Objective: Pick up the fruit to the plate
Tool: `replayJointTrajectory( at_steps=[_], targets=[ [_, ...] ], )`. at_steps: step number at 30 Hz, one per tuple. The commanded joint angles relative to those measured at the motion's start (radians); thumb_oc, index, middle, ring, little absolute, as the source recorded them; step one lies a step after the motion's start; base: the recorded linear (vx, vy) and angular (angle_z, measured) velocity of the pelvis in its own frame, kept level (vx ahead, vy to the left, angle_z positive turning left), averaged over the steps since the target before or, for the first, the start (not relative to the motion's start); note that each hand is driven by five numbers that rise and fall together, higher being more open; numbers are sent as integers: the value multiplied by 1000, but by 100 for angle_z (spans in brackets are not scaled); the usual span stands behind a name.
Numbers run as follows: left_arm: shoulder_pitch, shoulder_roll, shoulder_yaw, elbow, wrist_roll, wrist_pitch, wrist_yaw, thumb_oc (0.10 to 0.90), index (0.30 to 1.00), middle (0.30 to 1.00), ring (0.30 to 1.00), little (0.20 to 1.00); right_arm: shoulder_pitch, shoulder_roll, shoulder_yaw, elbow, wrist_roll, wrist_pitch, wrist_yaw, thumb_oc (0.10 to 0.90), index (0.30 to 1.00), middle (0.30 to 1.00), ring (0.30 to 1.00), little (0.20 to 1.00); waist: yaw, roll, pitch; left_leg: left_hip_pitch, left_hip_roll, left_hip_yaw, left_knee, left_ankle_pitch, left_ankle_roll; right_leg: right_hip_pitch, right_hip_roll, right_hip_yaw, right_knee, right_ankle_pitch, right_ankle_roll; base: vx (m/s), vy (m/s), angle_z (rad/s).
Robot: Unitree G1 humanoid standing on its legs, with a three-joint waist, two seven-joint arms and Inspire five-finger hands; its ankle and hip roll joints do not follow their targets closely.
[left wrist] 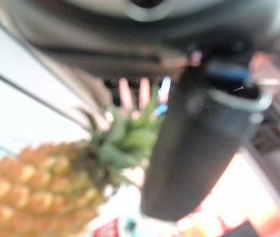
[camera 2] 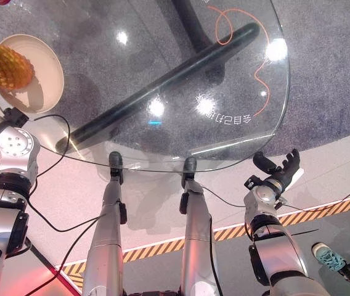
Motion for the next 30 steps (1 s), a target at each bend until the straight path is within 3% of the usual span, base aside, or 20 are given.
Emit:
replayJointTrajectory(
  at_steps=[1, 9, 17, 26, 30],
  targets=[
    [-24, 25, 73, -36, 35, -107, -8, 800, 900, 900, 900, 900, 66, -16, -24, -32, -21, -76, -57, 800, 900, 900, 900, 900, 33, -45, -23, 43, -69, 38, 163, -194, 37, 164, 64, -16, -202, 54, -6, -41, -22, 1],
    [33, 12, 74, -68, 80, -118, -41, 800, 900, 900, 900, 900, 85, -9, -38, -33, -20, -68, -56, 800, 900, 900, 900, 900, 42, -48, -23, 104, -73, 41, 127, -179, 36, 230, 60, -16, -236, 72, 0, -4, -3, 0],
    [123, -15, 84, -130, 90, -127, -64, 800, 900, 900, 900, 900, 144, 7, -67, -37, -31, -70, -64, 800, 900, 900, 900, 900, 56, -36, -23, 229, -81, 46, 56, -163, 38, 351, 46, -15, -290, 87, 14, 0, 0, 0],
    [244, -57, 106, -133, 58, -92, -132, 800, 900, 900, 900, 900, 226, 20, -105, -36, -41, -28, -34, 800, 900, 900, 900, 900, 64, -31, -95, 343, -86, 46, -5, -159, 42, 461, 30, -12, -340, 92, 20, 42, -1, -1],
    [339, -82, 122, -130, 18, -50, -218, 800, 900, 900, 900, 900, 317, 21, -130, -7, -64, 31, 62, 800, 900, 900, 900, 900, 67, -23, -148, 425, -77, 63, -65, -151, 43, 541, 19, -15, -383, 99, 29, 96, 22, 1]
  ],
)
